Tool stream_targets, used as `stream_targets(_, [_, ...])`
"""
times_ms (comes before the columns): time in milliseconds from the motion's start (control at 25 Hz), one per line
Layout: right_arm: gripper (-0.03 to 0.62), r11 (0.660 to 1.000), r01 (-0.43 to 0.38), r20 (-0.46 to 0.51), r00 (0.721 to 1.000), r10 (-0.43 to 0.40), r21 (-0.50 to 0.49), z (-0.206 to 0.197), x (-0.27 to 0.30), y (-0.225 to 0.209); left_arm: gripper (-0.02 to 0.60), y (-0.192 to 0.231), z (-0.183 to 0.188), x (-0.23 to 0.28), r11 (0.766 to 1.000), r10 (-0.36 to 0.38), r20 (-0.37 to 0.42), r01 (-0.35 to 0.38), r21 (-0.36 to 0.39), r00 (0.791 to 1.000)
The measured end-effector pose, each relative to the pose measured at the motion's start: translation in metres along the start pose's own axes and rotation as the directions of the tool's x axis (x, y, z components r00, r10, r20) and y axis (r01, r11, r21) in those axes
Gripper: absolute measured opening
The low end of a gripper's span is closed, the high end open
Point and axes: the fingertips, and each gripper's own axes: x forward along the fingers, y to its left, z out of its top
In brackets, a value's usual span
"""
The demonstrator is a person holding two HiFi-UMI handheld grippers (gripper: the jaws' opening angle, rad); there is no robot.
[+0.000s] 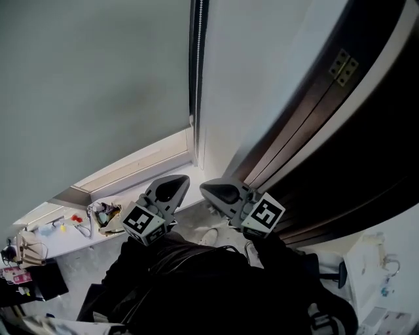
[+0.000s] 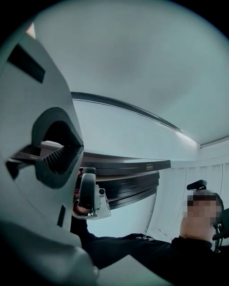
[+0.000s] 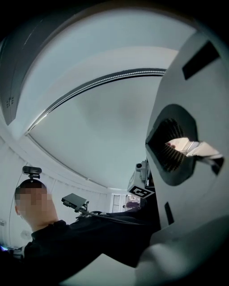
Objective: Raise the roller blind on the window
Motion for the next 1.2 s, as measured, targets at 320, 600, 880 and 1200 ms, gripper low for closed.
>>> stream_targets(320, [0.006,0.999,0.043,0.002,0.999,-0.043,0.020,-0.006,0.006,-0.026,0.007,0.038,0.017,0.029,1.000,0.010,-0.007,-0.010,-0.004,1.000])
stream_targets(600, [0.006,0.991,0.134,0.025,0.991,-0.135,0.027,-0.007,0.013,-0.040,0.126,0.071,0.086,0.081,0.990,-0.102,0.053,0.096,0.105,0.993])
stream_targets(880, [0.005,0.974,0.220,0.016,0.975,-0.221,0.048,-0.009,0.011,-0.048,0.167,0.089,0.146,0.131,0.976,-0.177,0.091,0.163,0.142,0.980])
stream_targets(1200, [0.006,0.957,0.285,0.027,0.958,-0.287,0.056,-0.009,0.011,-0.047,0.167,0.093,0.167,0.158,0.963,-0.222,0.094,0.203,0.177,0.970])
